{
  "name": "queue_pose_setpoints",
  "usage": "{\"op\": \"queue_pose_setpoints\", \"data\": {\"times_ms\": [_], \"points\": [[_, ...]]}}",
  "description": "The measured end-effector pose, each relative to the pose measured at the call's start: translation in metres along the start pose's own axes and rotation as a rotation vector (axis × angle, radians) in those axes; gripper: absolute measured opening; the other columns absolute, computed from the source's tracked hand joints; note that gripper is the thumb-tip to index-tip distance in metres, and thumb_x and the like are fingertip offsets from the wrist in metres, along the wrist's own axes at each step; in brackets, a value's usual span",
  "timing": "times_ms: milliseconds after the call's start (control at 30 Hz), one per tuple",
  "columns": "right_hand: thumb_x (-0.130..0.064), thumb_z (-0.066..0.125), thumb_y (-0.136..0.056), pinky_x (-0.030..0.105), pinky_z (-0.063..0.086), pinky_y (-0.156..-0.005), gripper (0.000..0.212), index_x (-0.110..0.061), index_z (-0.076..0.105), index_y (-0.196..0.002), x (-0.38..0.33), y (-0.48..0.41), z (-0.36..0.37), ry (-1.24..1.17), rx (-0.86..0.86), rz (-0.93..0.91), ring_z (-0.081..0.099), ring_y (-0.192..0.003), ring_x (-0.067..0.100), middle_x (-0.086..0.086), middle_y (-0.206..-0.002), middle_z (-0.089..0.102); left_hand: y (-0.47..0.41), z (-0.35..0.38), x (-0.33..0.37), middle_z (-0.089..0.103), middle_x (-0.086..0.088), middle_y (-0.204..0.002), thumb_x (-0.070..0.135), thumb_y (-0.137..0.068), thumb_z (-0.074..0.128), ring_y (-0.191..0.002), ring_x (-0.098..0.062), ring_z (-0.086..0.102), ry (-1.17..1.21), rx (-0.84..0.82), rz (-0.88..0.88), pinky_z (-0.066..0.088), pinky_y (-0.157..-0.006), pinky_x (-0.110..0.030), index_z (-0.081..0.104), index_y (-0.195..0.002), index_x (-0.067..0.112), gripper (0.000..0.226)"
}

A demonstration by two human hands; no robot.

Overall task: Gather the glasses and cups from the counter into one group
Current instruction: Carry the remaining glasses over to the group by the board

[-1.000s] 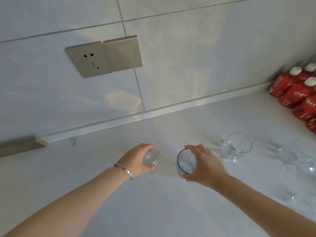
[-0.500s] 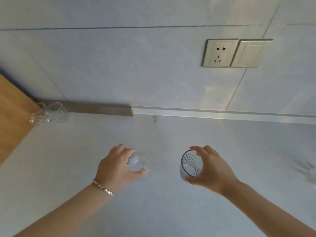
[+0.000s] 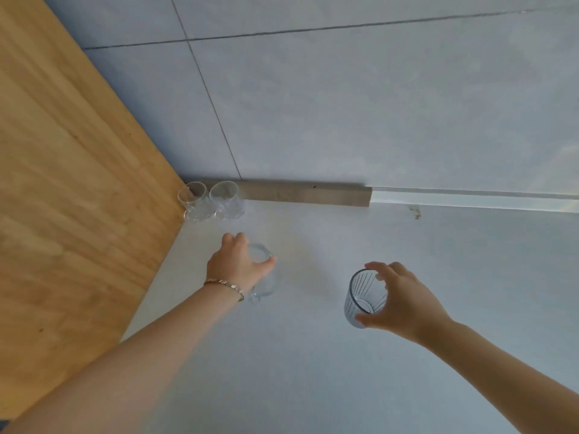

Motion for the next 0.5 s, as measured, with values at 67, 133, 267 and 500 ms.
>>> {"op": "queue_pose_setpoints", "data": {"times_ms": [67, 133, 267, 500], "points": [[-0.05, 0.078, -0.057, 0.028, 0.046, -0.091, 0.092, -0.033, 0.035, -0.136, -0.012, -0.007, 0.011, 0.006, -0.003, 0.008, 0.049, -0.117, 0.014, -0.005, -0.124, 0.049, -0.024, 0.004, -0.009, 0.05, -0.012, -0.115, 0.053, -0.069, 0.069, -0.094, -0.036, 0.063, 0.017, -0.004, -0.022, 0.047, -0.076, -0.035, 0.053, -0.106, 0.009, 0.06], [-0.048, 0.079, -0.058, 0.029, 0.046, -0.092, 0.092, -0.032, 0.035, -0.137, -0.02, -0.013, 0.019, 0.011, -0.01, 0.02, 0.048, -0.118, 0.014, -0.004, -0.125, 0.049, -0.046, 0.011, -0.015, 0.049, -0.014, -0.118, 0.052, -0.07, 0.068, -0.098, -0.038, 0.061, 0.034, -0.017, -0.051, 0.047, -0.077, -0.036, 0.051, -0.111, 0.008, 0.062], [-0.048, 0.079, -0.058, 0.029, 0.045, -0.092, 0.092, -0.032, 0.035, -0.137, -0.027, -0.022, 0.027, 0.026, -0.002, 0.057, 0.046, -0.121, 0.014, -0.004, -0.126, 0.048, -0.081, 0.026, -0.018, 0.045, -0.017, -0.123, 0.053, -0.073, 0.064, -0.096, -0.039, 0.061, 0.126, -0.05, -0.131, 0.042, -0.07, -0.034, 0.047, -0.118, 0.01, 0.064], [-0.051, 0.078, -0.058, 0.028, 0.047, -0.091, 0.093, -0.032, 0.034, -0.137, -0.032, -0.048, 0.025, 0.053, 0.012, 0.085, 0.047, -0.12, 0.013, -0.005, -0.127, 0.049, -0.119, 0.042, -0.013, 0.042, -0.015, -0.121, 0.05, -0.071, 0.069, -0.083, -0.039, 0.062, 0.285, -0.039, -0.159, 0.046, -0.072, -0.036, 0.048, -0.116, 0.011, 0.063]]}}
Point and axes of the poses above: each hand's wrist, its own y-axis away from the middle knuckle, its own z-axis out of the palm, x = y × z, the point moved 7 cm from there along -y, towards the middle knuckle
